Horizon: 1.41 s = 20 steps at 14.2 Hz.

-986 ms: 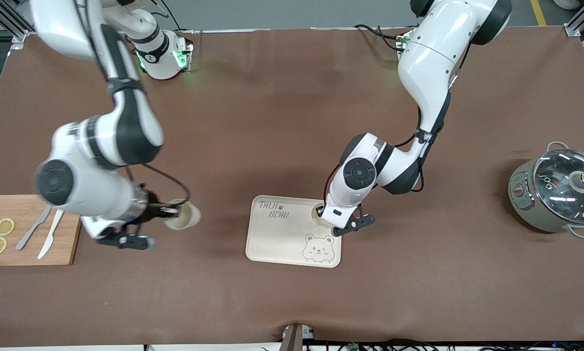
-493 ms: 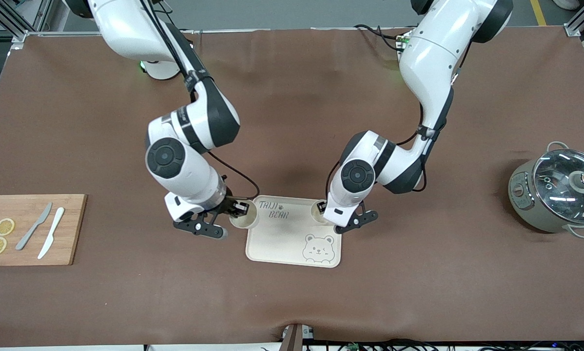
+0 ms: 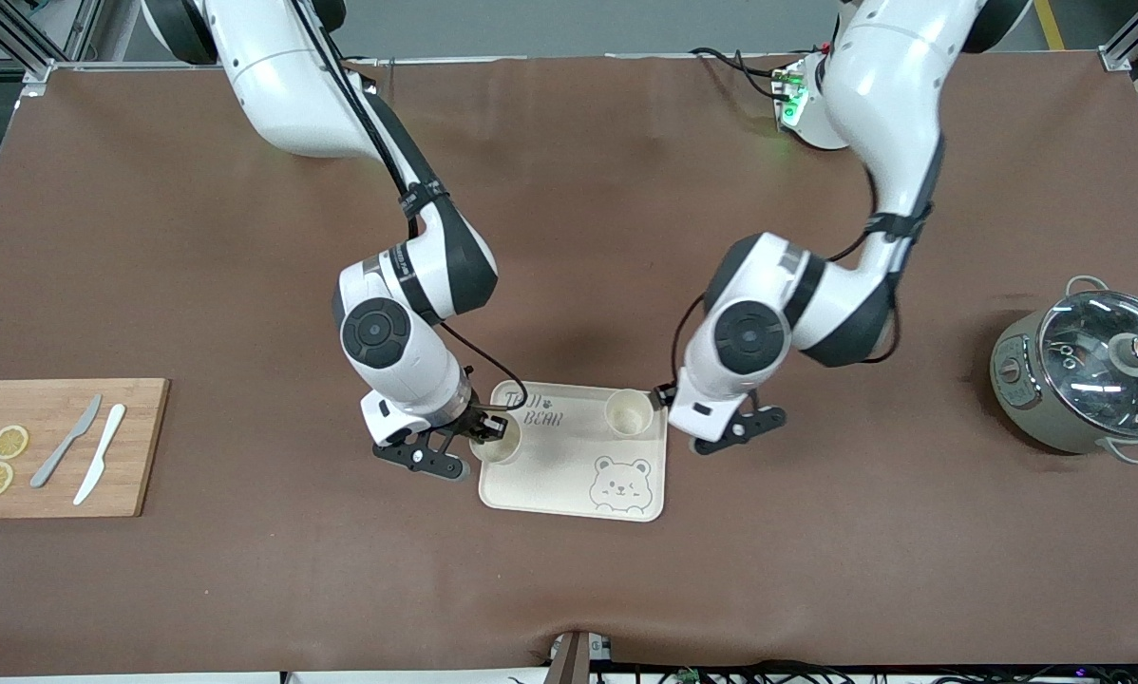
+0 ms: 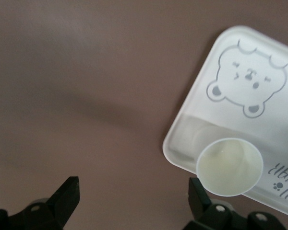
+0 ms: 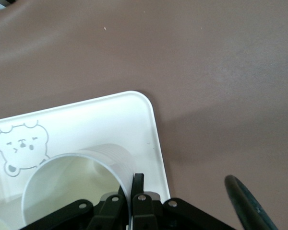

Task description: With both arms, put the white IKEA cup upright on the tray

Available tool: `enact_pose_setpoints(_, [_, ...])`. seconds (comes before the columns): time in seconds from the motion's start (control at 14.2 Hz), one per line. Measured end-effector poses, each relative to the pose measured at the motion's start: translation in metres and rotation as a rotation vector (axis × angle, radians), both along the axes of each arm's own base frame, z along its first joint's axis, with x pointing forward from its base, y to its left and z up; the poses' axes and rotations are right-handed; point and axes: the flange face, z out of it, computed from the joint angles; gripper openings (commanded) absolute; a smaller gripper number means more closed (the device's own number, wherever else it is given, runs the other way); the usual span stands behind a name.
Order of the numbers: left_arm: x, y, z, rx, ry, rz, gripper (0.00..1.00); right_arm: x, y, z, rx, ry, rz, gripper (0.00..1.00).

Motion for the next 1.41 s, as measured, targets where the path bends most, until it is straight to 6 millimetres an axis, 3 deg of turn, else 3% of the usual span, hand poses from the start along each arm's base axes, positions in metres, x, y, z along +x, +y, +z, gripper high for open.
enact_pose_setpoints(0.14, [0.018,0.053,0.044,-0.013,-0.033,-0.07,1.0,0.0,0.004,-0.011,-0.006,-0.009,0.006,0.0])
enact_pose_setpoints(0.28, [0.031,0.123,0.085,-0.02,-0.041,-0.16,1.0,-0.002,0.01,-0.025,-0.008,-0.02,0.011,0.0])
enact_pose_setpoints(0.42, [0.04,0.184,0.112,-0.026,-0.06,-0.22,1.0,-0.004,0.018,-0.042,-0.01,-0.028,0.006,0.0])
enact_pose_setpoints(0.49, [0.042,0.202,0.117,-0.027,-0.066,-0.229,1.0,-0.006,0.021,-0.051,-0.011,-0.033,0.006,0.0])
enact_pose_setpoints(0.92, [0.044,0.233,0.13,-0.027,-0.085,-0.219,1.0,-0.011,0.033,-0.084,-0.014,-0.056,0.007,0.0])
enact_pose_setpoints(0.99, [0.045,0.24,0.133,-0.026,-0.089,-0.213,1.0,-0.011,0.033,-0.085,-0.014,-0.056,0.006,0.32])
enact_pose_setpoints(1.06, [0.045,0.247,0.133,-0.026,-0.09,-0.204,1.0,-0.01,0.033,-0.085,-0.014,-0.056,0.004,0.99])
enact_pose_setpoints(1.41, [0.048,0.285,0.132,-0.023,-0.088,-0.15,1.0,-0.006,0.032,-0.074,-0.009,-0.071,0.0,1.0])
